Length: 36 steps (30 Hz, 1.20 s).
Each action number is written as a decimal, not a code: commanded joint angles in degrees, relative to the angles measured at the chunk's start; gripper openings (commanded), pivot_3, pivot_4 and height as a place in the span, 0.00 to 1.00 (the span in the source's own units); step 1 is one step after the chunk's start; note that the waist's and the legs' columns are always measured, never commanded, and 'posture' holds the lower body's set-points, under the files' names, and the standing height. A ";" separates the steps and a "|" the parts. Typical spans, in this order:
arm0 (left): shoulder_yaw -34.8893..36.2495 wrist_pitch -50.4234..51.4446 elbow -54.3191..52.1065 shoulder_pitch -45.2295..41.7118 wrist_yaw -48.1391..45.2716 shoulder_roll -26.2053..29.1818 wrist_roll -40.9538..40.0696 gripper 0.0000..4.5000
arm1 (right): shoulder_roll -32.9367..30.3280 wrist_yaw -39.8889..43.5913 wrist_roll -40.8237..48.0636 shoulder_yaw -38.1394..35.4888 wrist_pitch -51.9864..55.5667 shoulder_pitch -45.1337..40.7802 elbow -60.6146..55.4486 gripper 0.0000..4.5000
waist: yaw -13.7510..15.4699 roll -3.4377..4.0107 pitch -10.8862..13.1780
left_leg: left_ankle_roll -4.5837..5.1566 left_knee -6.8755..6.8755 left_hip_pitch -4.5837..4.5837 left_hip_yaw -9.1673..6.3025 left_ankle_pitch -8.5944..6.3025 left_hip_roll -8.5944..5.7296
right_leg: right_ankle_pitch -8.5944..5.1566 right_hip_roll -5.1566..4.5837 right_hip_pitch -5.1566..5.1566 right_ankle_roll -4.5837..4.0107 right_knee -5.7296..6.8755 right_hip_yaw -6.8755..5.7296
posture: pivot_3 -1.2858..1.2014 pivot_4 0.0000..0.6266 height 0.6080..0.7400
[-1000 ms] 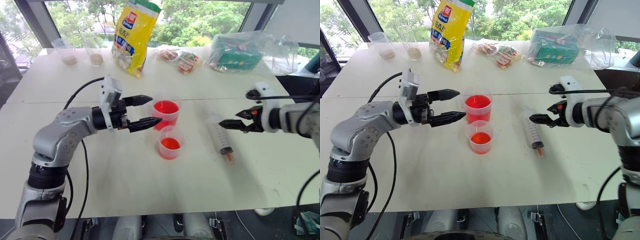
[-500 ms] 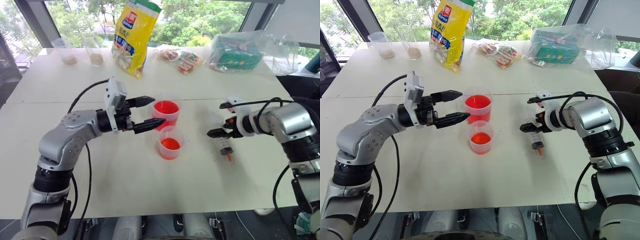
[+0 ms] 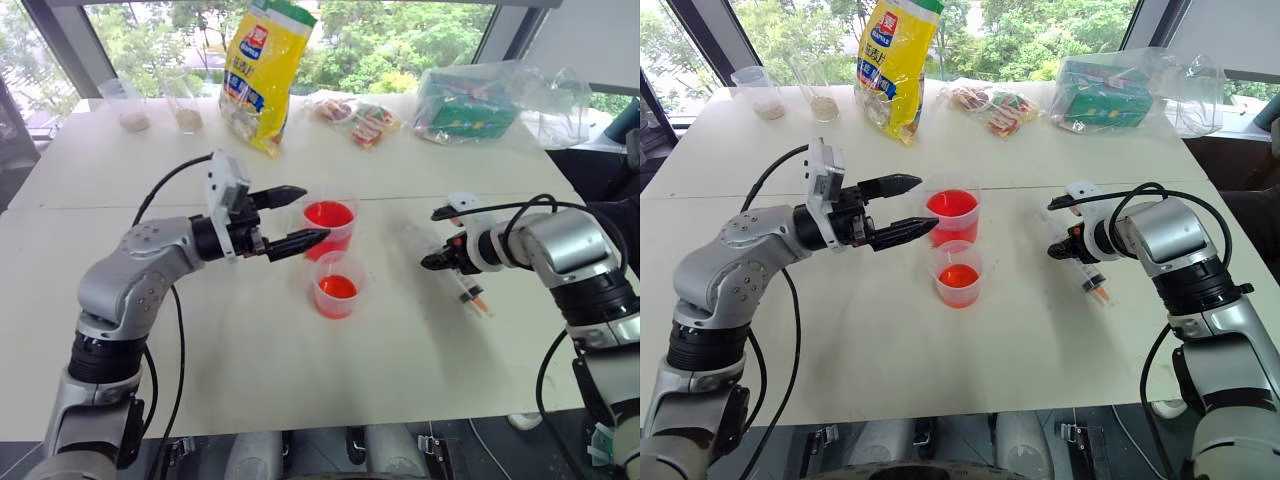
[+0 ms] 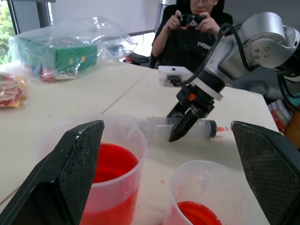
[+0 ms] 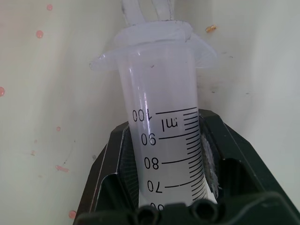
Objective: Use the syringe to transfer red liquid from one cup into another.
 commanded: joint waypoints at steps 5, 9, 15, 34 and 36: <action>1.42 -3.64 6.02 -5.53 -3.96 1.68 1.63 1.00 | 0.30 -1.56 4.22 -19.33 -2.11 1.13 -15.38 0.31 | 0.29 0.04 0.02 | 0.00 0.00 -0.11 0.02 0.00 -0.02 | 0.00 -0.03 -0.10 0.01 0.00 -0.01 | 0.52 0.24 1.00; 1.40 -4.41 9.75 -8.82 -5.81 2.26 2.38 1.00 | 7.10 -2.64 10.12 -29.26 -4.79 -0.28 -22.04 0.31 | 0.32 0.03 0.02 | 0.00 -0.02 -0.10 0.01 0.00 -0.01 | 0.00 -0.01 -0.10 0.02 -0.02 -0.02 | 0.52 0.24 1.00; 2.29 -5.06 16.31 -14.90 -8.04 2.31 2.87 1.00 | 21.10 -3.09 14.55 -32.60 -22.77 -2.73 -24.35 0.31 | 0.15 0.05 0.03 | -0.02 -0.02 -0.08 0.01 0.01 -0.01 | 0.01 0.01 -0.11 0.03 0.06 -0.01 | 0.52 0.24 1.00; 1.95 -2.94 16.22 -19.02 -9.59 -0.05 2.42 1.00 | 40.84 1.86 2.13 -20.05 -68.94 4.98 2.66 0.31 | -0.74 0.07 0.04 | -0.04 -0.04 -0.08 0.00 0.02 -0.02 | 0.03 -0.05 -0.11 0.06 0.09 -0.02 | 0.52 0.24 1.00; 1.48 -3.11 17.10 -20.01 -9.31 -1.10 2.80 1.00 | 40.94 2.06 1.76 -19.13 -69.56 6.15 2.50 0.31 | -0.74 0.07 0.04 | -0.04 -0.04 -0.06 0.00 0.02 -0.02 | 0.03 -0.05 -0.10 0.06 0.10 -0.02 | 0.52 0.24 1.00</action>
